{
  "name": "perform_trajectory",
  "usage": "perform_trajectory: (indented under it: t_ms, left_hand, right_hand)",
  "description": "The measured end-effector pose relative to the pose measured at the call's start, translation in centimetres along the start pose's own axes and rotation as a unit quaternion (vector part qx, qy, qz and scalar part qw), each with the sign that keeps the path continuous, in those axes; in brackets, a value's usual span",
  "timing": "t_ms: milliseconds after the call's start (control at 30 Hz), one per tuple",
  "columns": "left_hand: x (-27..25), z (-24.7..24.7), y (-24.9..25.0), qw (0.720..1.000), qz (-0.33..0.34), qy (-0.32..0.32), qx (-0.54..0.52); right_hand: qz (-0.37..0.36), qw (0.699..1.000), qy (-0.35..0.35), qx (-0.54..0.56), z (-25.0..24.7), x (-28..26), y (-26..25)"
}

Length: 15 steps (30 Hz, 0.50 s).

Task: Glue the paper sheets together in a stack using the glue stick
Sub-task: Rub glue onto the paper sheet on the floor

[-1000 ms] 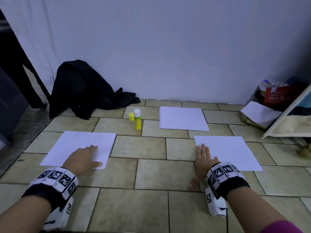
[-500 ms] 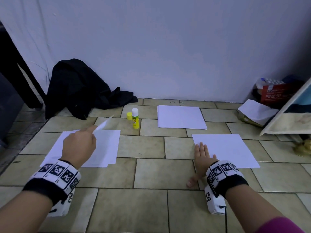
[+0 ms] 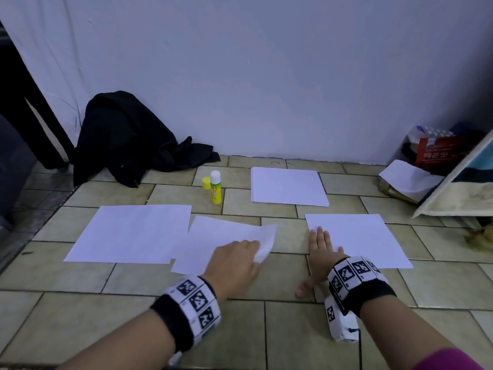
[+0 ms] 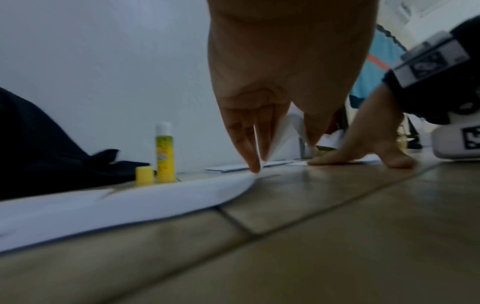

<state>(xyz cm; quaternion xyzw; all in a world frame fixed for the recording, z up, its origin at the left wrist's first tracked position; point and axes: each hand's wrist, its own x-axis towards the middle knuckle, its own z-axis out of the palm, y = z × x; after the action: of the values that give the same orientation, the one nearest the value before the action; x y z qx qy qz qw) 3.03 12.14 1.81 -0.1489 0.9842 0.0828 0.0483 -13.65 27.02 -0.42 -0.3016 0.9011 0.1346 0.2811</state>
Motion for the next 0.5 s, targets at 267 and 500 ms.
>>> perform_trajectory:
  t_ms: [267,500]
  left_hand:
    - [2.1,1.1,-1.3,0.989,0.075,-0.065,-0.112]
    - [3.0,0.8,-3.6,0.99,0.041,-0.117,-0.065]
  right_hand:
    - [-0.028,0.998,0.036,0.047,-2.5,-0.7,0.8]
    - [-0.021,0.994,0.081,0.077,-5.3,0.7,1.4]
